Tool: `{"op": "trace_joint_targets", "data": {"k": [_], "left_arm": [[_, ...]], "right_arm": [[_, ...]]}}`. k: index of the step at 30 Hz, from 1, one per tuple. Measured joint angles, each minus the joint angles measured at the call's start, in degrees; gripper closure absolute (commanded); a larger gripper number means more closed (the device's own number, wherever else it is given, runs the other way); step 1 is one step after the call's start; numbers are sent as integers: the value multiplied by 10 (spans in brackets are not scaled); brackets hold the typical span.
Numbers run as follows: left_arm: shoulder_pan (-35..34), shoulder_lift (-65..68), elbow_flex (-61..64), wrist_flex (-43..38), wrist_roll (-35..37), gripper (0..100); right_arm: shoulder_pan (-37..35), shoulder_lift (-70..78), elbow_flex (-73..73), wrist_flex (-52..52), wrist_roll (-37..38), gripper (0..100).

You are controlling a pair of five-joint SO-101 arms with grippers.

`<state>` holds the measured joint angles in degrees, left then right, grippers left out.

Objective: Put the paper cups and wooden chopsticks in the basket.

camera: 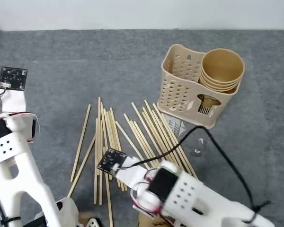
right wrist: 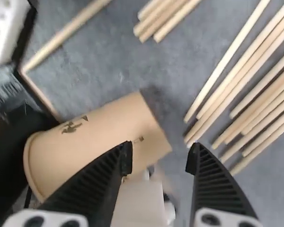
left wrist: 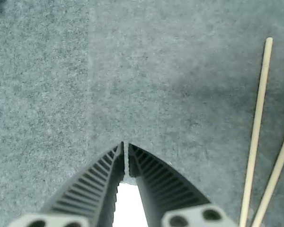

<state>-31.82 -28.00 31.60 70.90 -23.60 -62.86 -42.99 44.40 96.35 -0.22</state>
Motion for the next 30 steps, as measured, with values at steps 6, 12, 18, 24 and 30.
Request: {"op": "trace_joint_targets", "data": {"k": [6,12,18,24,30], "left_arm": [[0,0,0,0,0,984],[0,0,0,0,0,984],[0,0,0,0,0,984],[0,0,0,-2,0,984],[0,0,0,-2,-1,984]], "right_arm": [[0,112,-18,13,13,786],[46,157,-27,-48,49,786],[159,265,-26,-212,109,786],[184,342,-18,-315,130,786],[216,350,-55,-371,134,786]]}}
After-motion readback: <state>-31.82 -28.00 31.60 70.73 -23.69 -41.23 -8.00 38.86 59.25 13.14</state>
